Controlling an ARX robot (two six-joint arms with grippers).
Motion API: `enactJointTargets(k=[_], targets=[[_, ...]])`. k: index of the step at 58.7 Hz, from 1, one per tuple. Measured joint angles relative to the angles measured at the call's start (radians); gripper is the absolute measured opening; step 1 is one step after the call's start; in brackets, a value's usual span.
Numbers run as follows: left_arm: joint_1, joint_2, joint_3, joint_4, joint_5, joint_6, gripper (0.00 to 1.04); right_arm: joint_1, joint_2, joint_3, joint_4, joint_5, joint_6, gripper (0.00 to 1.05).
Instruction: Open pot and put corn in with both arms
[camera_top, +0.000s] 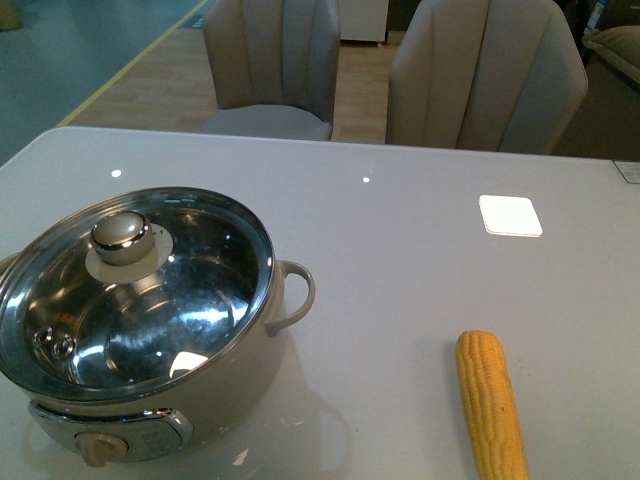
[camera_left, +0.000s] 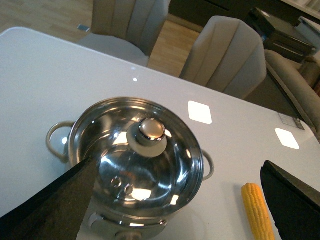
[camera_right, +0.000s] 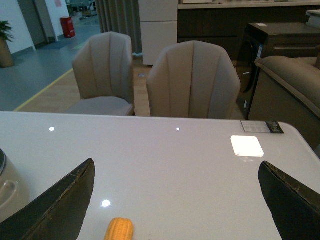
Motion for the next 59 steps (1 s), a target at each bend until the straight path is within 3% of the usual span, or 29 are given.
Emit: enactJointTargets(k=[9,21,37,59], targets=[[-0.104,0.349,0.021,0.301,-0.068,0.073,0.98,0.000,0.000,0.000,0.000,0.000,0.000,0.96],[-0.109,0.849,0.122,0.649,-0.112,0.197,0.98,0.000,0.000,0.000,0.000,0.000,0.000,0.96],[-0.130,1.185,0.248,0.837,-0.142,0.240,0.98,0.000,0.000,0.000,0.000,0.000,0.000,0.96],[-0.129,1.504,0.362,0.967,-0.154,0.270,0.98,0.000,0.000,0.000,0.000,0.000,0.000,0.96]])
